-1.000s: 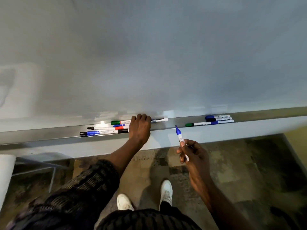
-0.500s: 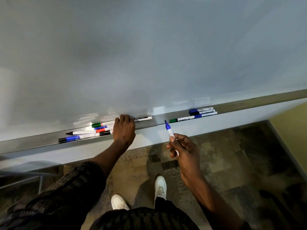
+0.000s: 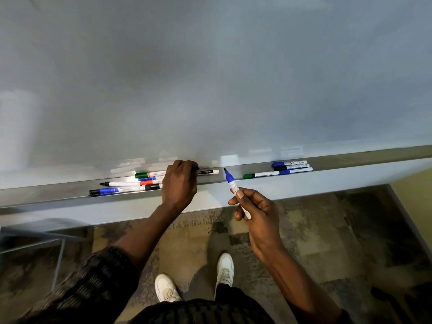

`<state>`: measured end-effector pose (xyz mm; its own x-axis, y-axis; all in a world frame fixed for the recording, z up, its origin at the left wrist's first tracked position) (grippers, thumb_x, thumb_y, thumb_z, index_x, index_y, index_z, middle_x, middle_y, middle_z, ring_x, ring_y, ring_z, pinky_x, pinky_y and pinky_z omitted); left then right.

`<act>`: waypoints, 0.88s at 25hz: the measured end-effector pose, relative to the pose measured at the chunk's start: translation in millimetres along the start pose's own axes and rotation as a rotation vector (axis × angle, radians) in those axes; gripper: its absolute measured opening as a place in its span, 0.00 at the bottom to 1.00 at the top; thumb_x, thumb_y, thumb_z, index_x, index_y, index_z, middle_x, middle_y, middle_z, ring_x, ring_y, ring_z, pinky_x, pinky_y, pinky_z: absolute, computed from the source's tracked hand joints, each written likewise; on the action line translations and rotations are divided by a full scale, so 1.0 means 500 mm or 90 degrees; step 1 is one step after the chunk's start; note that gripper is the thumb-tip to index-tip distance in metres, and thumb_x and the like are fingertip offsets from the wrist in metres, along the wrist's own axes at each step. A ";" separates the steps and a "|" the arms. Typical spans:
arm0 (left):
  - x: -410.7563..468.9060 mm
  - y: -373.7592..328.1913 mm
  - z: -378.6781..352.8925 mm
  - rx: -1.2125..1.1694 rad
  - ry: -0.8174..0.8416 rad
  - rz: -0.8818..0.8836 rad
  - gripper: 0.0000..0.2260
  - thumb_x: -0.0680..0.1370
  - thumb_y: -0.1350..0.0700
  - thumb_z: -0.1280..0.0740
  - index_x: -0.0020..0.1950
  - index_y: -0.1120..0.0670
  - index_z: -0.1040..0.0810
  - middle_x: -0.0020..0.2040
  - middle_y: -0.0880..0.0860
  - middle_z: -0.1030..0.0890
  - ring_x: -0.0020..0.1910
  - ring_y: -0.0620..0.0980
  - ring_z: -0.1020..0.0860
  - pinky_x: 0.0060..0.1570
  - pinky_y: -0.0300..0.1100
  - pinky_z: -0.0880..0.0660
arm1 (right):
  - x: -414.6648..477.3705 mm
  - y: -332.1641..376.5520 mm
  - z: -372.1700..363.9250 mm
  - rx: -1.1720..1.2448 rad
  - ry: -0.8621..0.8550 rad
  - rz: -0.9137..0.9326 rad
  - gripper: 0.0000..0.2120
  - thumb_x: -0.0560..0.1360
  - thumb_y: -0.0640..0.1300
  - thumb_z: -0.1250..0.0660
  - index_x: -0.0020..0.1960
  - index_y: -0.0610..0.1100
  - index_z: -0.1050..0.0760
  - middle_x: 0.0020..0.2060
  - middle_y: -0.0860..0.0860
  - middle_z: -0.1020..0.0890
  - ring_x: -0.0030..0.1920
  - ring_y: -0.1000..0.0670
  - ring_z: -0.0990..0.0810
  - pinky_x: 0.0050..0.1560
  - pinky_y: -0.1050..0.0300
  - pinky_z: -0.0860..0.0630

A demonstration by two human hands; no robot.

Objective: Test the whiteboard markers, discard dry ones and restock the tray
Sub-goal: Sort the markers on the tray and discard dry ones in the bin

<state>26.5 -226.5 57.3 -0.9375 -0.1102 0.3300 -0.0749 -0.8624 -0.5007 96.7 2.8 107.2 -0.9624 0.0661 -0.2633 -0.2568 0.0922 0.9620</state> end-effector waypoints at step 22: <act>0.082 0.033 0.823 0.133 -0.628 -0.230 0.12 0.83 0.65 0.28 0.66 0.63 0.16 0.70 0.58 0.17 0.72 0.57 0.20 0.67 0.51 0.20 | -0.159 0.628 -0.480 0.048 0.131 0.712 0.11 0.77 0.36 0.25 0.59 0.43 0.15 0.48 0.49 0.12 0.45 0.44 0.12 0.45 0.46 0.15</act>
<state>126.7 -448.9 392.0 -0.1747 -0.1014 0.9794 -0.1465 -0.9809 -0.1276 71.3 -212.0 447.5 -0.6460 -0.0150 0.7632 0.7539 0.1440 0.6410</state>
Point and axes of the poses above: each hand's wrist, its own x-axis towards the middle knuckle, its own z-axis out of the back of the hand, y = z × x, the point moved 7 cm from there along x, towards the middle knuckle
